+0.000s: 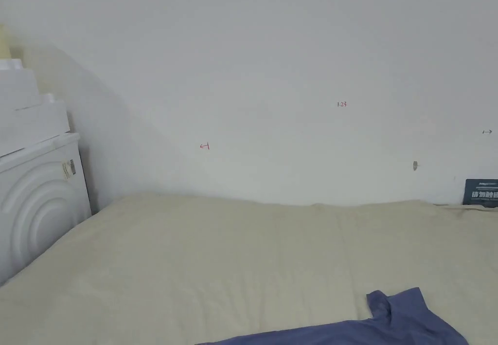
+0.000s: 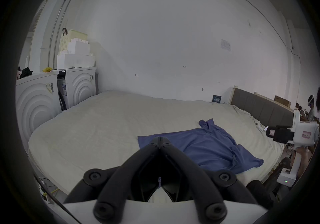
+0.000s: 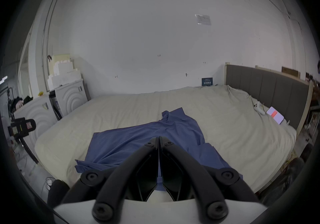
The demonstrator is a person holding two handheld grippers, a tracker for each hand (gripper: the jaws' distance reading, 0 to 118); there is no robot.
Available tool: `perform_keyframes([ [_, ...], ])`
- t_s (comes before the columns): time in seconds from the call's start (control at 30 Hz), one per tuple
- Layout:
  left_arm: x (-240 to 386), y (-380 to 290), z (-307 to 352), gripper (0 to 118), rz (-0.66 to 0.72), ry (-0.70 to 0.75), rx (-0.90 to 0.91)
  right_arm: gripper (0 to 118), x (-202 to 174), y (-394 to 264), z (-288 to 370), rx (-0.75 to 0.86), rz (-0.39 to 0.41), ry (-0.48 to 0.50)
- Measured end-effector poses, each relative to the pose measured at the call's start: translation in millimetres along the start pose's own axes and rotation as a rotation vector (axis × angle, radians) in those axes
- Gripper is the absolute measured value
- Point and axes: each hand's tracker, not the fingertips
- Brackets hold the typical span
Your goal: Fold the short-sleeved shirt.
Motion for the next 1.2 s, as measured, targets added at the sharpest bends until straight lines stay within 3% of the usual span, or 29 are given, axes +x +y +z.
perform_keyframes([
  [0.37, 5.6, -2.4, -14.9, 0, -0.045, 0.005, -0.045, 1, 2.2, -4.4, -1.9, -0.02, 0.018, 0.018],
  [0.67, -5.6, -3.2, -28.1, 3, -0.004, 0.025, -0.055, 1, 0.2, -6.0, -7.5, -0.025, 0.032, 0.054],
  [0.7, -6.6, -3.1, -30.6, 10, -0.003, 0.022, -0.058, 1, -0.3, -6.0, -8.8, -0.026, 0.033, 0.052],
  [0.77, -7.7, -5.1, -39.4, 14, -0.002, 0.02, -0.048, 1, 0.5, -6.7, -12.7, -0.036, 0.03, 0.06],
  [0.87, -15.8, 0.6, -68.1, 62, 0.01, -0.022, -0.094, 1, 1.7, -9.0, -16.4, -0.057, 0.024, 0.071],
  [0.9, -19.5, 3.6, -80.4, 74, 0.019, -0.03, -0.102, 1, 1.7, -10.2, -17.0, -0.063, 0.03, 0.072],
  [1.0, -25.4, 5.3, -127.7, 79, -0.025, 0.007, -0.116, 1, 4.2, -13.6, -17.8, -0.075, 0.033, 0.062],
  [1.2, -46.7, -17.1, -276.6, 80, -0.041, 0.008, -0.362, 1, 19.7, -16.8, -28.3, -0.121, -0.02, 0.045],
])
